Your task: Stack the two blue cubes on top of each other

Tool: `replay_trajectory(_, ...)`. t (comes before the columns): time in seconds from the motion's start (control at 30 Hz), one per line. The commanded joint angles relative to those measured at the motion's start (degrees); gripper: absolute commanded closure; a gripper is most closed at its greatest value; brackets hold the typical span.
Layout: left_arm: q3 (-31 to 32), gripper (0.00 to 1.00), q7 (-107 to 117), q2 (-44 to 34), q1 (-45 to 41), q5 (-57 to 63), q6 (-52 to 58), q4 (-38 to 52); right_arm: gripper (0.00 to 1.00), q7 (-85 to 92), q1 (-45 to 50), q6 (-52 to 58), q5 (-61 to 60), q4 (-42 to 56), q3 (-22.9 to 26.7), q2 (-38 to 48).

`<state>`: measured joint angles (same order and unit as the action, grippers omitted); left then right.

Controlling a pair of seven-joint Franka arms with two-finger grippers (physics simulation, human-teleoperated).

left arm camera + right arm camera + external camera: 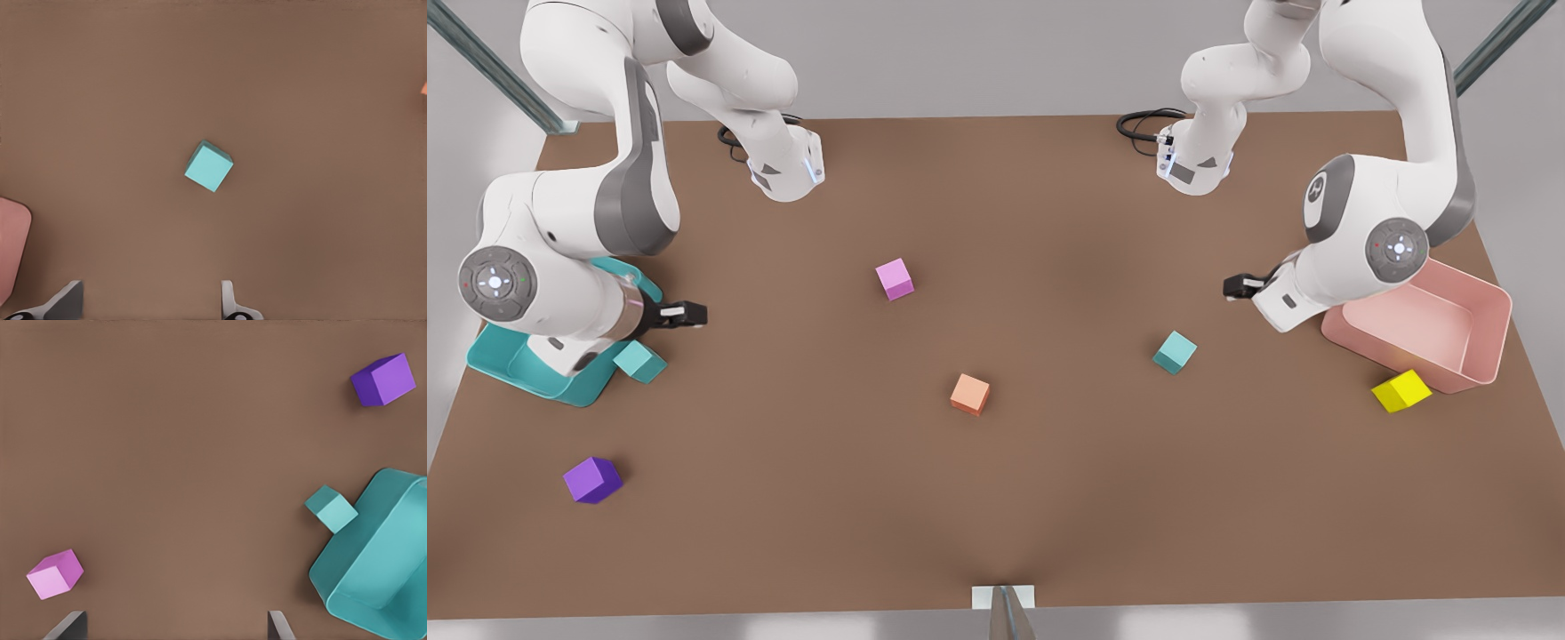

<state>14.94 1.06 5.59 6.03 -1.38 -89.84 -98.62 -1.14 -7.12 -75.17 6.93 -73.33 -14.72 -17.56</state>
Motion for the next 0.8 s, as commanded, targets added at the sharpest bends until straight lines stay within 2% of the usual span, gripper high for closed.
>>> replay_trajectory(0.0, 0.09, 0.00, 0.52, -0.06, 0.04, 0.15, -0.07, 0.71, 0.00, -0.36, 0.00, -1.20, 0.01, 0.03, -0.05, 0.07)
replay_trajectory(0.1, 0.09, 0.00, 0.61, 0.21, -0.05, 0.15, 1.24, 0.97, 0.00, 0.52, 0.00, -0.59, 0.10, -0.50, 0.04, -0.02)
replay_trajectory(0.13, 0.00, 0.00, 0.52, 0.47, 0.04, 0.15, 1.24, 1.15, 0.00, 11.04, -0.79, -1.55, 0.18, -2.08, 0.30, -2.21)
replay_trajectory(0.2, 0.00, 0.00, 0.70, 0.91, 0.04, 0.15, 1.24, 1.15, 0.00, 33.72, -1.23, -9.28, 6.16, -2.26, 0.30, -4.85)
replay_trajectory(0.23, 0.09, 0.00, 1.92, 0.91, -0.05, 0.15, 1.24, 1.15, 0.00, 43.11, -4.48, -13.24, 6.25, -2.35, 0.30, -8.00)
replay_trajectory(0.33, 0.00, 0.00, 2.28, 2.58, 0.56, 0.32, 1.33, 1.15, 0.00, 60.11, -10.29, -29.32, 7.39, -9.81, 0.30, -9.69)
replay_trajectory(0.4, 0.00, 0.00, 2.37, 2.58, 0.56, 0.32, 1.33, 1.33, 0.00, 63.00, -10.81, -31.79, 7.57, -11.22, 0.30, -9.60)
replay_trajectory(0.5, 0.09, 0.00, 8.00, 2.49, 0.47, 0.32, 1.77, 1.33, 0.00, 76.98, -14.50, -36.62, 4.41, -14.47, 0.04, -9.68)
replay_trajectory(0.67, 0.09, 0.00, 7.82, 2.58, 0.39, 0.15, 1.77, 1.33, 0.00, 79.27, -16.79, -43.48, 4.40, -19.22, 0.04, -9.42)
replay_trajectory(0.77, 0.09, 0.00, 7.73, 2.93, 0.39, 0.15, 1.77, 1.33, 0.00, 81.73, -18.64, -47.26, 4.40, -25.81, -0.05, -6.79)
